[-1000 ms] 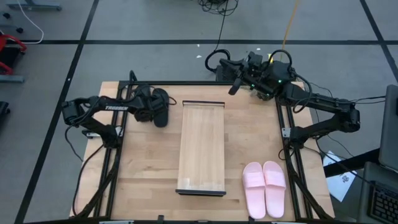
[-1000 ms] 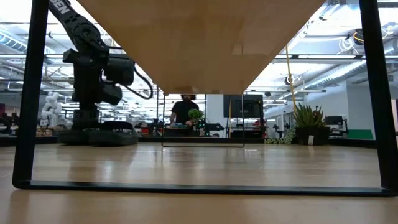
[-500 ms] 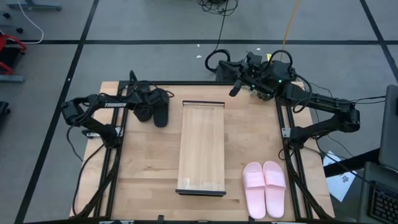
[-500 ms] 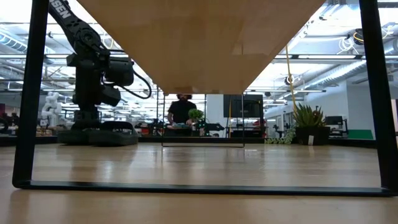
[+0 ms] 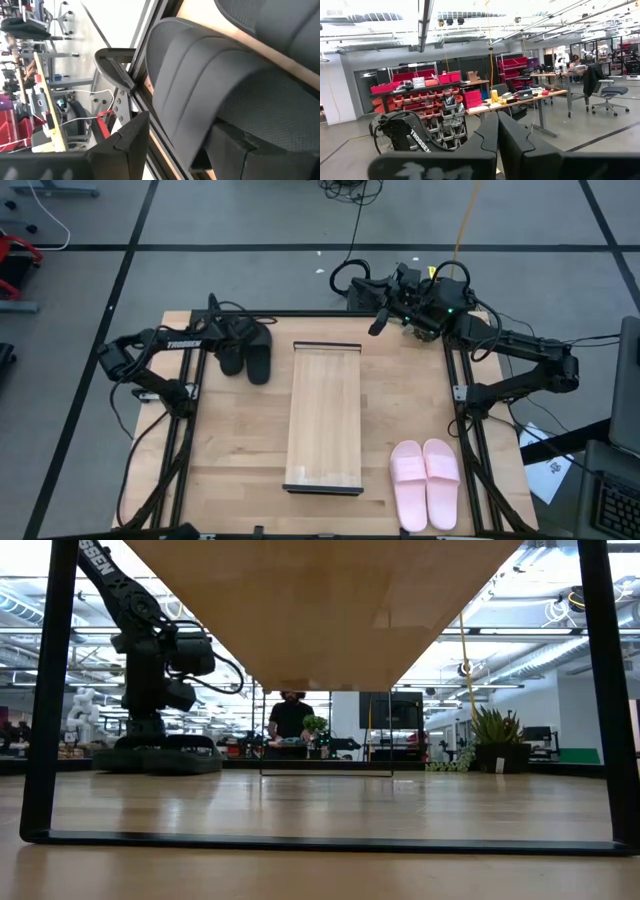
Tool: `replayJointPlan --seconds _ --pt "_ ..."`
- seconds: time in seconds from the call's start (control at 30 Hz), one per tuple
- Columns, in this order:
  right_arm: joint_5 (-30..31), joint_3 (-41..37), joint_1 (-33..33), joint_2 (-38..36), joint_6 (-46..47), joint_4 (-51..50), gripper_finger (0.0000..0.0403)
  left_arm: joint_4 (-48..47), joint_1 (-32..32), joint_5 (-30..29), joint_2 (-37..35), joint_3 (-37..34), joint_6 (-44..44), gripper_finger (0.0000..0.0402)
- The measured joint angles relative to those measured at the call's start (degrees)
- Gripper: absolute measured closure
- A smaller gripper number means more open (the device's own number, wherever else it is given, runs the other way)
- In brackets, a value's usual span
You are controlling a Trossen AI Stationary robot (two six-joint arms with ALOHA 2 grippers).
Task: Pick and place slides into the shelf
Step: Put the left black slipper on the shelf
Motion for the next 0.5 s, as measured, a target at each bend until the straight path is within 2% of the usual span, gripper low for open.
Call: replayJointPlan --seconds 0.2,0.37,0.5 --pt "0.0 0.0 0.0 0.0 0.0 0.0 0.0403 1.2 2.5 2.0 1.2 0.0 0.9 0.0222" --pt "0.0 0.0 0.0 0.0 -0.4 0.0 0.0403 1.7 4.0 1.9 4.8 0.0 1.5 0.0222" --pt "0.0 0.0 0.0 0.0 -1.1 0.0 0.0403 1.9 3.3 -2.0 7.5 0.2 0.0 0.0234"
